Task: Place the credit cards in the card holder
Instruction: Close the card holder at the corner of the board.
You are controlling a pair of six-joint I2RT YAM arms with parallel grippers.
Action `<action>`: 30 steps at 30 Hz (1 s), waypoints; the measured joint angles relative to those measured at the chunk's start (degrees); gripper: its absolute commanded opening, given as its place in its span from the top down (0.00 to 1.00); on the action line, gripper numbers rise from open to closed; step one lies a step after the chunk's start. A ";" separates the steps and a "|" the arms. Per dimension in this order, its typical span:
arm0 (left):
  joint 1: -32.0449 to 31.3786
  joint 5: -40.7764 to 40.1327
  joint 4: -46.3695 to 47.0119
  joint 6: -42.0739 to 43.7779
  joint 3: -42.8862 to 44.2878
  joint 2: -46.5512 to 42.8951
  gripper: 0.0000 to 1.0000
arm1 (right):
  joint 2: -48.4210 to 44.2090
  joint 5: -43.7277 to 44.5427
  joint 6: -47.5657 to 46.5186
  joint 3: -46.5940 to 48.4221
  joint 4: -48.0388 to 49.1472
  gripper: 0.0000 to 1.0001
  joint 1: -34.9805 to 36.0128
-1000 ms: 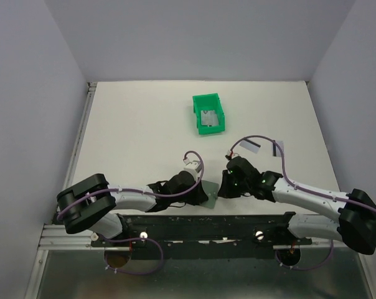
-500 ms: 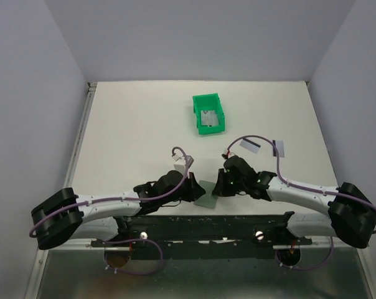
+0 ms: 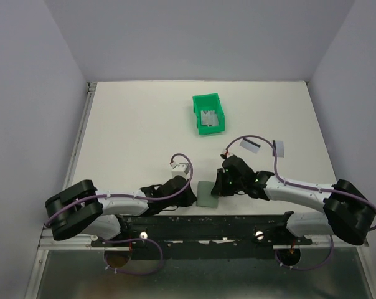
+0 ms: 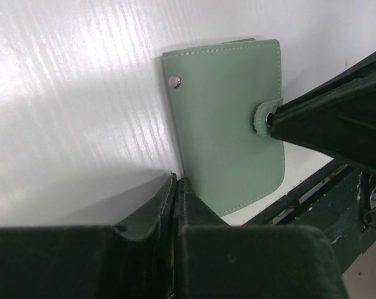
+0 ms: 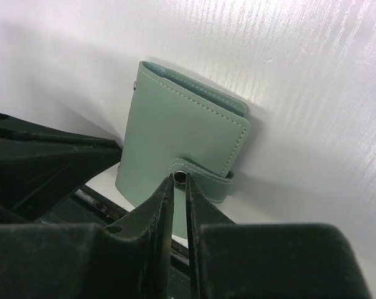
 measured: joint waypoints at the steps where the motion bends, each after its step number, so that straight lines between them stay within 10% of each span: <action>1: 0.00 0.02 0.46 -0.07 0.22 0.52 0.90 | 0.15 -0.17 -0.02 0.00 0.13 0.78 0.00; 30: 0.00 0.13 2.56 -0.28 0.81 2.36 0.89 | -4.11 0.48 -2.23 2.49 -6.73 0.76 -2.10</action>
